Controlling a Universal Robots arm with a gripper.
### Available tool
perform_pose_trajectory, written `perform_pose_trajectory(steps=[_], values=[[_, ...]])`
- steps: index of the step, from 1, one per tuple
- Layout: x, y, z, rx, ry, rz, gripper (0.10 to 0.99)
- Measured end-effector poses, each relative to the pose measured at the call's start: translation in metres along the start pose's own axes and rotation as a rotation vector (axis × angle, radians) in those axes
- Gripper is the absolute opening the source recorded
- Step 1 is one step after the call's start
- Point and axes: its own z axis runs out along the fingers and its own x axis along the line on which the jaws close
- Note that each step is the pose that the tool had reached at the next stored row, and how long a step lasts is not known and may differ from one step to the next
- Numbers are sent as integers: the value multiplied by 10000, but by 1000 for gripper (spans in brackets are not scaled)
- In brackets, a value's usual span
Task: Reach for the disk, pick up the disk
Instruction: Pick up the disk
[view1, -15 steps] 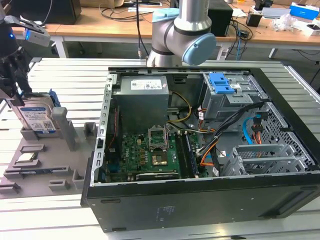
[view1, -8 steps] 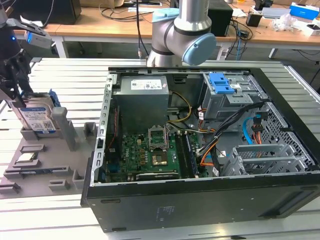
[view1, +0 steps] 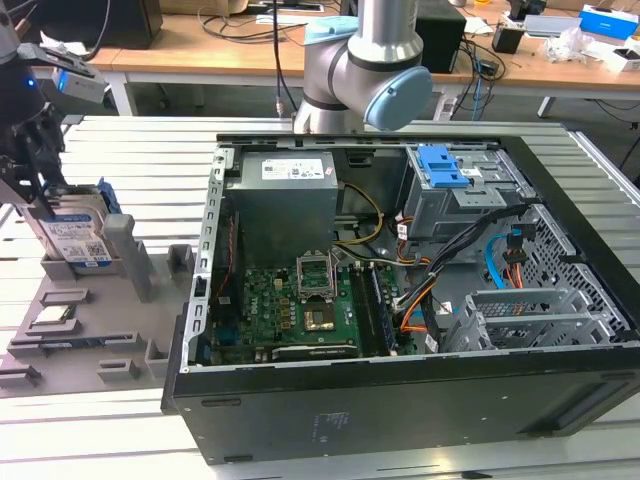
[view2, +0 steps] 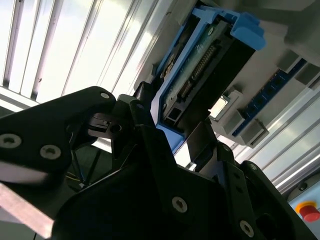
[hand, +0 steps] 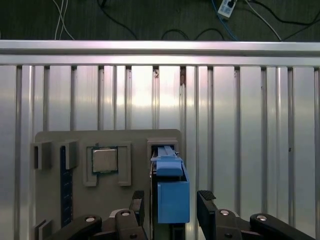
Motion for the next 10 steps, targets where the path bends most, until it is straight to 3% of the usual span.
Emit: perform_pose_trajectory(steps=[10], values=[[-1,-18,83,0,-1,0,545]])
